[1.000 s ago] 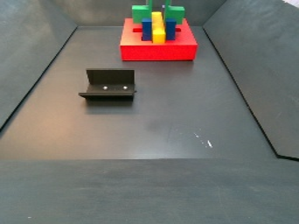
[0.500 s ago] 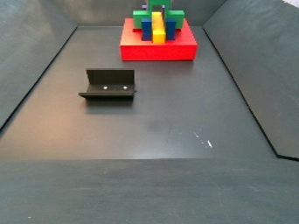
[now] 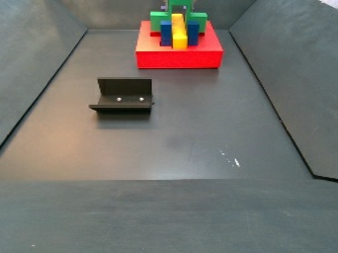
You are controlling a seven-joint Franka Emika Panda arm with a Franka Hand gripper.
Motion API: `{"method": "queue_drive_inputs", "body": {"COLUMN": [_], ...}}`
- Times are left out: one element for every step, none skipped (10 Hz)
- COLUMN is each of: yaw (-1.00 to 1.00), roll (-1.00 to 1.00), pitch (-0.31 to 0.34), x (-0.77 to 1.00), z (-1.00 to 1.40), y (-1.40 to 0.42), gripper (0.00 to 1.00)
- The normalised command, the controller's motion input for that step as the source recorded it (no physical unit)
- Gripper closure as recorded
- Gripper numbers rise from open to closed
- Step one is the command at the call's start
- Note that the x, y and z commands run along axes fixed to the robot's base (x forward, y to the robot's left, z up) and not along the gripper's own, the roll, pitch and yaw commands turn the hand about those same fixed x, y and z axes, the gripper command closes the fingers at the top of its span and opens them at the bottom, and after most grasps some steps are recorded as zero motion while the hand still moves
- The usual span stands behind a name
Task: Pick up the green object. Move up. Place the green object on the fixture. Regrasp the green object. Move to above the board. Insert the green object.
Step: Insert the green object.
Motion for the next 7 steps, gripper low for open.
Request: {"method": "queue_drive_inputs", "body": {"yaw": [0.07,0.00,0.04,0.10,0.00,0.09,0.37], "roll": [0.16,0.22,0.28,0.11,0.00,0.11,0.21], "pitch": [-0.089,-0.213,-0.196,-0.016,-0.004,-0.036,-0.011], "x": [0.00,-0.10,-0.05,-0.11,-0.01,-0.11,-0.02], "z": [0.00,0.00,0.00,0.00,0.00,0.00,0.00], "y": [-0.21,-0.27,-0.28,-0.17,0.00,-0.01,0.00], "gripper": [1.00,1.00,1.00,1.00,1.00,1.00,1.00]}}
